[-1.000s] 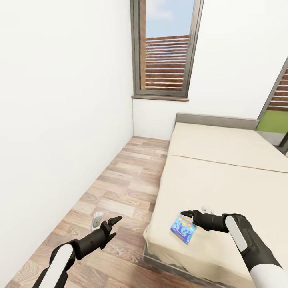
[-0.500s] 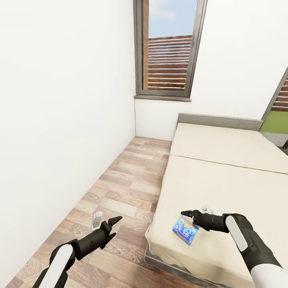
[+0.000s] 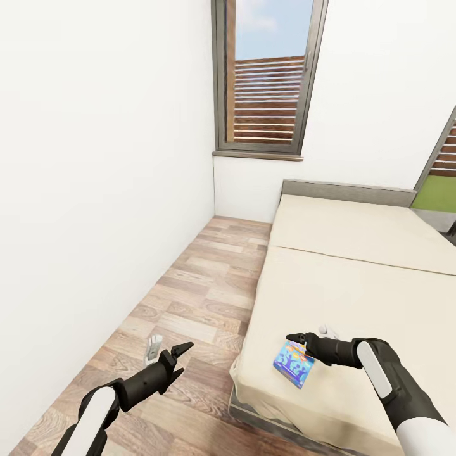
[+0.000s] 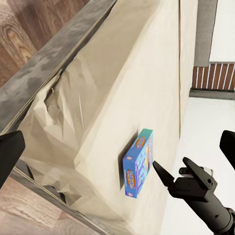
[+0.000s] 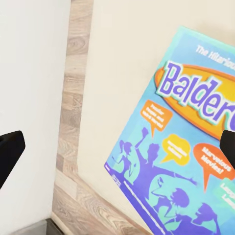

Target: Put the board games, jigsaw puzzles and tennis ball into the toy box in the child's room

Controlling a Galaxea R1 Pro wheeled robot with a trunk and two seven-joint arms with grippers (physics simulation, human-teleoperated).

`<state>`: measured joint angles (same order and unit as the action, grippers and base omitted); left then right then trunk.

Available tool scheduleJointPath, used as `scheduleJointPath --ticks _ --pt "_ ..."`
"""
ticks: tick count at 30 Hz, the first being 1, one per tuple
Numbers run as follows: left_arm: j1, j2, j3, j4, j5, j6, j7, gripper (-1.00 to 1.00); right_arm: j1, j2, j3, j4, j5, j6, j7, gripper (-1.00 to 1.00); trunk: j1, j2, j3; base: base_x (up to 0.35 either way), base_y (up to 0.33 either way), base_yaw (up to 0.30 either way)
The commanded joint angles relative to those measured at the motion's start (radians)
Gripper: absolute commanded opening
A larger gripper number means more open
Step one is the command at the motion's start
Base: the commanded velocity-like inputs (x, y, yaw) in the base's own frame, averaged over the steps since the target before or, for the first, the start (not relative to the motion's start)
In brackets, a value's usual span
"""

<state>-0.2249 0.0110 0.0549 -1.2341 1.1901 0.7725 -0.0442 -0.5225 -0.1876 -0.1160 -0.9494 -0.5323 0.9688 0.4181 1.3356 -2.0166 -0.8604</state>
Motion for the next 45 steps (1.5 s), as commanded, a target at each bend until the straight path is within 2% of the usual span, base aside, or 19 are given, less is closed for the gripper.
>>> scheduleJointPath --ticks 1,18,23,28,30,31,33,36,38,45 --pt "-0.001 0.0 0.002 0.0 -0.004 0.005 -0.005 1.0 -0.001 0.0 -0.002 0.0 0.008 0.004 0.009 1.0 0.0 0.0 -0.001 0.0 0.0 0.002" --pt "-0.001 0.0 0.002 0.001 -0.004 0.005 -0.004 1.0 0.004 -0.002 -0.008 -0.012 0.006 0.008 0.008 1.0 0.0 0.0 -0.001 0.0 0.0 0.0" --pt "-0.001 0.0 0.002 0.001 -0.004 0.005 -0.004 1.0 0.006 -0.01 -0.013 -0.025 0.006 0.032 0.008 1.0 0.0 0.0 -0.001 0.0 0.0 0.0" --pt "-0.001 0.0 0.002 0.001 -0.004 0.005 -0.003 1.0 0.009 -0.023 -0.039 -0.041 0.006 0.075 0.008 1.0 0.0 0.0 -0.001 0.0 0.0 0.0" --pt "-0.001 0.0 0.002 0.001 -0.004 0.005 -0.002 1.0 0.011 -0.032 -0.074 -0.055 0.007 0.078 0.007 1.0 0.0 0.0 -0.001 0.0 0.0 0.0" --pt "-0.001 0.0 0.002 0.001 -0.004 0.005 -0.002 1.0 0.011 -0.032 -0.074 -0.055 0.007 0.078 0.007 1.0 0.0 0.0 -0.001 0.0 0.0 0.0" --pt "-0.001 0.0 0.002 0.001 -0.005 0.005 -0.002 1.0 0.012 -0.036 -0.11 -0.067 0.009 0.078 0.004 1.0 0.0 0.0 -0.001 0.0 0.0 0.0" --pt "-0.001 0.0 0.002 0.001 -0.005 0.005 -0.002 1.0 0.012 -0.036 -0.126 -0.07 0.01 0.078 0.002 1.0 0.0 0.0 -0.001 0.0 0.0 0.0" --pt "-0.001 0.0 0.002 0.001 -0.004 0.005 -0.002 1.0 0.012 -0.038 -0.154 -0.072 0.013 0.078 -0.008 1.0 0.0 0.0 -0.001 0.0 0.0 0.0" --pt "-0.001 0.0 0.002 0.001 -0.005 0.005 -0.002 1.0 0.012 -0.041 -0.185 -0.079 0.014 0.078 -0.038 1.0 0.0 0.0 -0.001 0.0 0.0 0.0"
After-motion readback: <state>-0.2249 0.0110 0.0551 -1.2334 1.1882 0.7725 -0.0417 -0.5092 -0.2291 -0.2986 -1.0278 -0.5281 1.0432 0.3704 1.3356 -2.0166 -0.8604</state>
